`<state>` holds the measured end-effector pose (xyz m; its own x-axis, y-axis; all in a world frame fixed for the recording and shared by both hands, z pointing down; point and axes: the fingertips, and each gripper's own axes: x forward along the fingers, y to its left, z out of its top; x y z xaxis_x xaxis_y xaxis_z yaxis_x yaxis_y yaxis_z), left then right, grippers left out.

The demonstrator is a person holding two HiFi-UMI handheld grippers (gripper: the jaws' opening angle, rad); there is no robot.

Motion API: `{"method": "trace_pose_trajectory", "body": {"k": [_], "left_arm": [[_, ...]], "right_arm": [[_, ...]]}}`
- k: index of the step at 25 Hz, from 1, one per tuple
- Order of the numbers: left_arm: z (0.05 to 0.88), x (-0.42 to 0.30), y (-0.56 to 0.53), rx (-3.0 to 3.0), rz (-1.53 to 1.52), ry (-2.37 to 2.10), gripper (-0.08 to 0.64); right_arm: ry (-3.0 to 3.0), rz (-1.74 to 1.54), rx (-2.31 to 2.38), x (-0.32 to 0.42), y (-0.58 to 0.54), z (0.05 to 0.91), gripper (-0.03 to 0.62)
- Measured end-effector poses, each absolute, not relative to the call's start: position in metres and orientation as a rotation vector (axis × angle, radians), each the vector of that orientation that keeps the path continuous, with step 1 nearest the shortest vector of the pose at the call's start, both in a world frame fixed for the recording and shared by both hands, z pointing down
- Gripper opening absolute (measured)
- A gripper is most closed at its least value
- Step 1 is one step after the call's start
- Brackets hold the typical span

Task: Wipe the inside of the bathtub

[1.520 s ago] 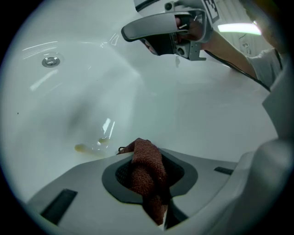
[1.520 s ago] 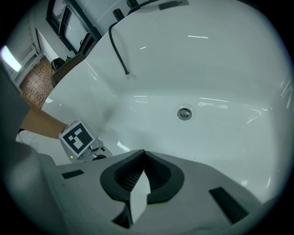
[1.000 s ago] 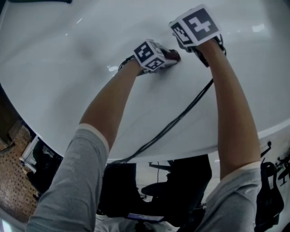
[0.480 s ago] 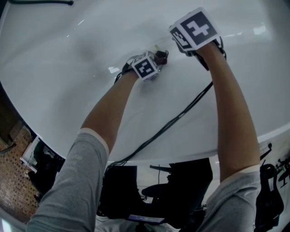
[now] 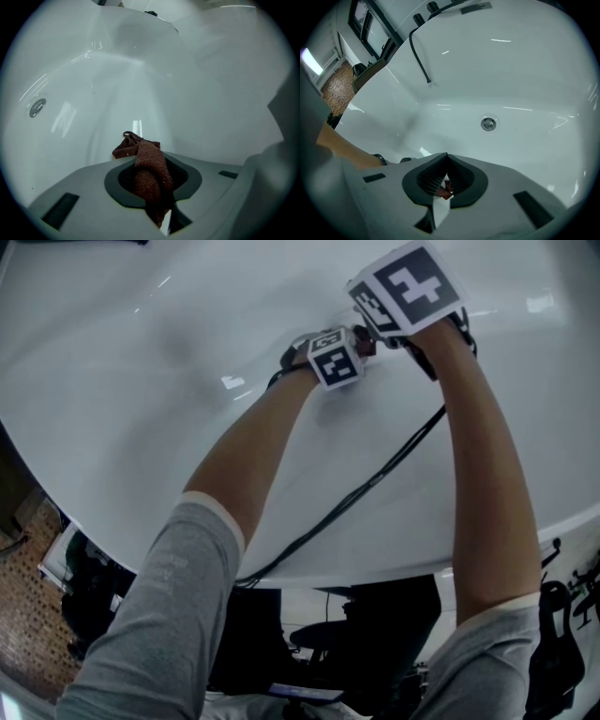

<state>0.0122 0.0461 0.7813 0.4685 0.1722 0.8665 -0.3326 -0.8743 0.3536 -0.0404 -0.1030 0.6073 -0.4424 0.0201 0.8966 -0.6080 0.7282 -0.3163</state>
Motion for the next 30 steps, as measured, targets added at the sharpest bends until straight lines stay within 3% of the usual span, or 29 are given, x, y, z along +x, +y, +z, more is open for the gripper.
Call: {"method": "trace_pose_trajectory", "body": {"k": [15, 30], "left_arm": [[0.789, -0.079, 0.068, 2.105, 1.450, -0.306, 0.092], [0.786, -0.061, 0.022, 2.281, 1.561, -0.222, 0.092]], "right_arm": [[-1.896, 0.757, 0.435, -0.041, -0.101, 0.607, 0.005], [-1.893, 0.685, 0.429, -0.043, -0.102, 0.601, 0.005]]}}
